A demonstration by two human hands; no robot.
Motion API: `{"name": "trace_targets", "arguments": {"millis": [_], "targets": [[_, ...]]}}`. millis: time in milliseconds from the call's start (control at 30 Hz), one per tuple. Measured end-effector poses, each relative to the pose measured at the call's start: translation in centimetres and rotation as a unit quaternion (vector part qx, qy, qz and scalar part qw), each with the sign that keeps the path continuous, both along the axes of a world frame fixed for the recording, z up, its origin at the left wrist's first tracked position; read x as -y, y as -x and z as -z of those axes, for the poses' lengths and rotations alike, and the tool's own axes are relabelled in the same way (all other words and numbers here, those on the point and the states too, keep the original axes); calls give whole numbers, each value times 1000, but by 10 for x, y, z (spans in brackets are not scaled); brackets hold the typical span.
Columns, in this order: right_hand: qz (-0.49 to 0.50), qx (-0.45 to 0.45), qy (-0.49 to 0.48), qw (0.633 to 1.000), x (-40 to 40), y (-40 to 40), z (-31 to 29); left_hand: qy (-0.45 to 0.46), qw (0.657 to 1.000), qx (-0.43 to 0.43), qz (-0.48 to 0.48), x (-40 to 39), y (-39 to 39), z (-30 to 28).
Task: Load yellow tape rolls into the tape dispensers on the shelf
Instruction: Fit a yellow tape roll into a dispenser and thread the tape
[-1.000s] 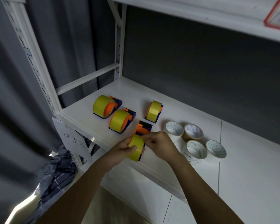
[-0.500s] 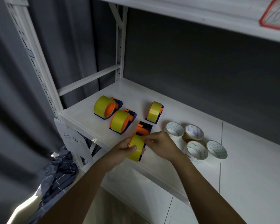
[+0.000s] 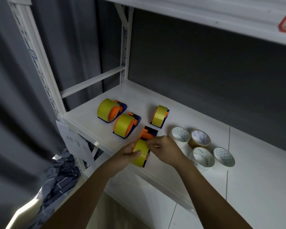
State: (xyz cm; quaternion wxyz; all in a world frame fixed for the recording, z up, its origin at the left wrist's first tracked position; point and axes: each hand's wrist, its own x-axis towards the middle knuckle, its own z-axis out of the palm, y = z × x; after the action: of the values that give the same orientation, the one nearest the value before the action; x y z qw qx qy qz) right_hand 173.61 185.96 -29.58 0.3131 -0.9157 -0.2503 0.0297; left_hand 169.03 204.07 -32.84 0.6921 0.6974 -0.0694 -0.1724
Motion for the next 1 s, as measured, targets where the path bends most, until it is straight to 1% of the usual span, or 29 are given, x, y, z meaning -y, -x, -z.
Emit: {"name": "trace_targets", "arguments": {"millis": [100, 167, 300, 400, 433, 600, 767, 900, 1000], "targets": [[2, -65, -66, 996, 6, 2, 0, 0, 1000, 0, 2, -1, -1, 3], [8, -89, -82, 993, 6, 2, 0, 2, 1000, -1, 3, -1, -1, 4], [4, -91, -75, 993, 4, 1, -2, 1, 1000, -5, 5, -1, -2, 5], [17, -60, -52, 997, 6, 1, -1, 2, 1000, -3, 0, 0, -2, 7], [19, -59, -58, 996, 7, 1, 0, 3, 1000, -3, -2, 0, -2, 8], [35, -125, -90, 987, 9, 4, 0, 8, 1000, -1, 1, -1, -2, 9], [18, -94, -80, 992, 2, 3, -2, 2, 1000, 3, -1, 0, -2, 8], [17, -46, -30, 998, 1, -2, -3, -4, 1000, 1, -12, 0, -4, 13], [11, -83, -60, 995, 5, -2, -6, -2, 1000, 0, -11, 0, -5, 14]]}}
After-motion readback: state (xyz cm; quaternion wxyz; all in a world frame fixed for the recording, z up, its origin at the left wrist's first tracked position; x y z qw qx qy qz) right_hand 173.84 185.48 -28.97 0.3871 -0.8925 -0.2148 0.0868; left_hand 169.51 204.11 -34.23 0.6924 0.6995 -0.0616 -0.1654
